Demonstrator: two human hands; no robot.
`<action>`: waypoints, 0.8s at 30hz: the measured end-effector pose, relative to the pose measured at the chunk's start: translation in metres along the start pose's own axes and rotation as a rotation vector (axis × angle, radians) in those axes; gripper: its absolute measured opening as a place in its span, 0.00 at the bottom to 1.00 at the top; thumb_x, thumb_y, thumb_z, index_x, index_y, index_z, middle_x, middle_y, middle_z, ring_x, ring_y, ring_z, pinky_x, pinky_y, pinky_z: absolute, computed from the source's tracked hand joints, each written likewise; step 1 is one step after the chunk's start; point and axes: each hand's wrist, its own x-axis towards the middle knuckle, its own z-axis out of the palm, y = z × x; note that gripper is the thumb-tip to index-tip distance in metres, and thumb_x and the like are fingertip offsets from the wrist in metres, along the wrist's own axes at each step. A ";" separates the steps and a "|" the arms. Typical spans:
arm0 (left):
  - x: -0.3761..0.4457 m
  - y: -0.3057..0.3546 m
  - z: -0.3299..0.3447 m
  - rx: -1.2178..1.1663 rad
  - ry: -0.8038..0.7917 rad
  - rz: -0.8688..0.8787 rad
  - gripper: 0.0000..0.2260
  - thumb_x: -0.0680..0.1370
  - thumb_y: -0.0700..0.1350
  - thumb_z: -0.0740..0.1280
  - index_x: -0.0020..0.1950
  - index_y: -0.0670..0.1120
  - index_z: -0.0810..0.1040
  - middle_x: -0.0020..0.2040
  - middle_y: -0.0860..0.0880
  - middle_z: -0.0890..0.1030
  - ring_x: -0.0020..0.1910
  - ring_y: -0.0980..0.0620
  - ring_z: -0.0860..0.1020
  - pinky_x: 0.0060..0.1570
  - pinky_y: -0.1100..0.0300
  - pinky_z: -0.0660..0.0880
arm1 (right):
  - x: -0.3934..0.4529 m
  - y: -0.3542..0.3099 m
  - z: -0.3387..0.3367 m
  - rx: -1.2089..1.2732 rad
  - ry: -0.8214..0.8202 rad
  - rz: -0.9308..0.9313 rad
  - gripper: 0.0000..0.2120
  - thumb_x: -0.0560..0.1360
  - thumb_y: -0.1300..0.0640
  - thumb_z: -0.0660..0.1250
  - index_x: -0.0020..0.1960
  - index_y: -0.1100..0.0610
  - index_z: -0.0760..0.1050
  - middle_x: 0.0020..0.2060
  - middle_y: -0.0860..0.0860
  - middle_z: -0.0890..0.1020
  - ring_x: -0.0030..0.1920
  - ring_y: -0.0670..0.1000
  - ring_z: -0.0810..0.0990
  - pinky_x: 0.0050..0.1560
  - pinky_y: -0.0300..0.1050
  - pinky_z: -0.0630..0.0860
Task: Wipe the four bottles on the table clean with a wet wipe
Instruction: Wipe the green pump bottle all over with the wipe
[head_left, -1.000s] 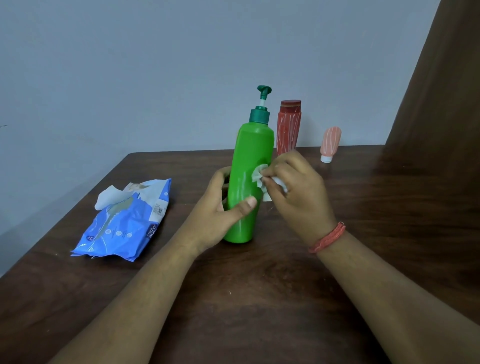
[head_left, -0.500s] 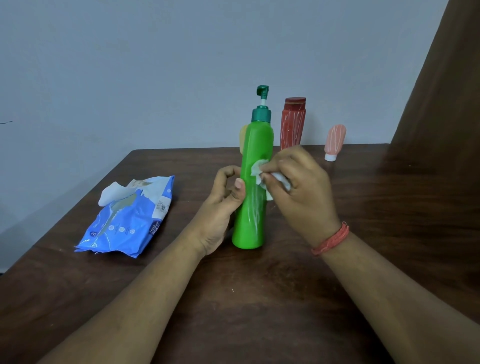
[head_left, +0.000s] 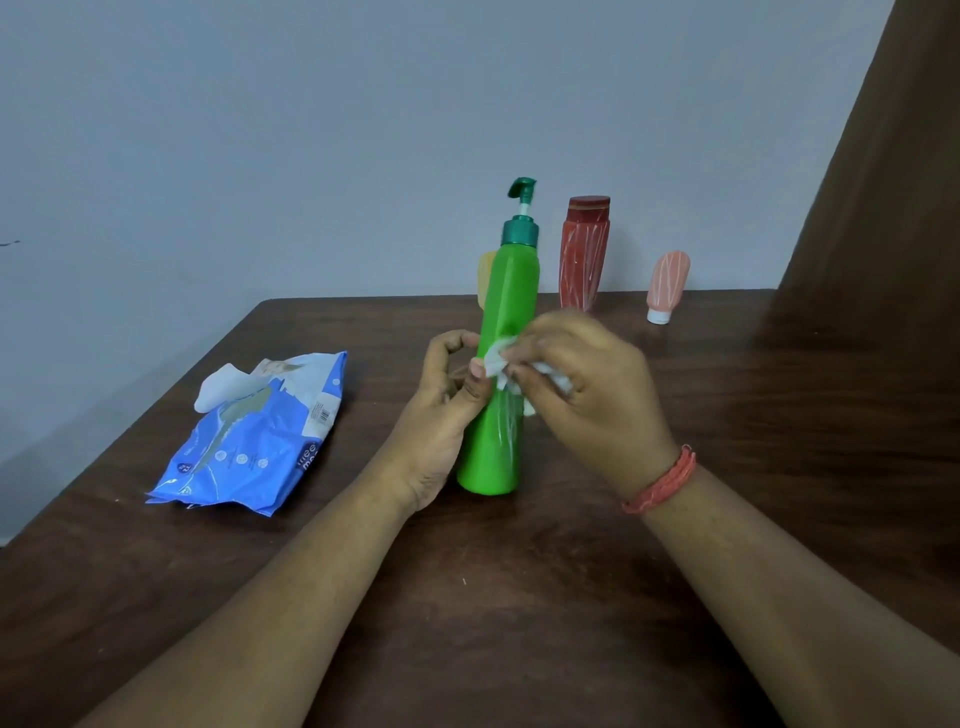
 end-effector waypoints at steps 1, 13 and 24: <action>0.001 -0.001 -0.001 -0.004 0.023 0.007 0.16 0.76 0.59 0.66 0.59 0.54 0.70 0.47 0.53 0.84 0.47 0.54 0.82 0.48 0.53 0.81 | -0.002 0.000 0.003 -0.001 -0.089 -0.039 0.03 0.76 0.63 0.71 0.47 0.63 0.83 0.45 0.54 0.81 0.47 0.52 0.80 0.47 0.51 0.78; 0.005 0.000 -0.006 -0.151 0.125 -0.012 0.17 0.74 0.55 0.64 0.58 0.49 0.67 0.42 0.55 0.85 0.41 0.58 0.83 0.40 0.59 0.80 | -0.008 0.006 0.011 0.055 -0.309 -0.065 0.03 0.75 0.61 0.72 0.46 0.60 0.83 0.44 0.52 0.80 0.45 0.50 0.80 0.45 0.51 0.79; 0.007 0.000 -0.005 -0.190 0.208 -0.009 0.15 0.74 0.54 0.65 0.56 0.50 0.67 0.38 0.55 0.84 0.37 0.56 0.82 0.36 0.58 0.79 | -0.013 0.000 0.021 0.040 -0.272 -0.013 0.02 0.75 0.61 0.72 0.46 0.60 0.81 0.44 0.52 0.79 0.44 0.51 0.79 0.44 0.51 0.78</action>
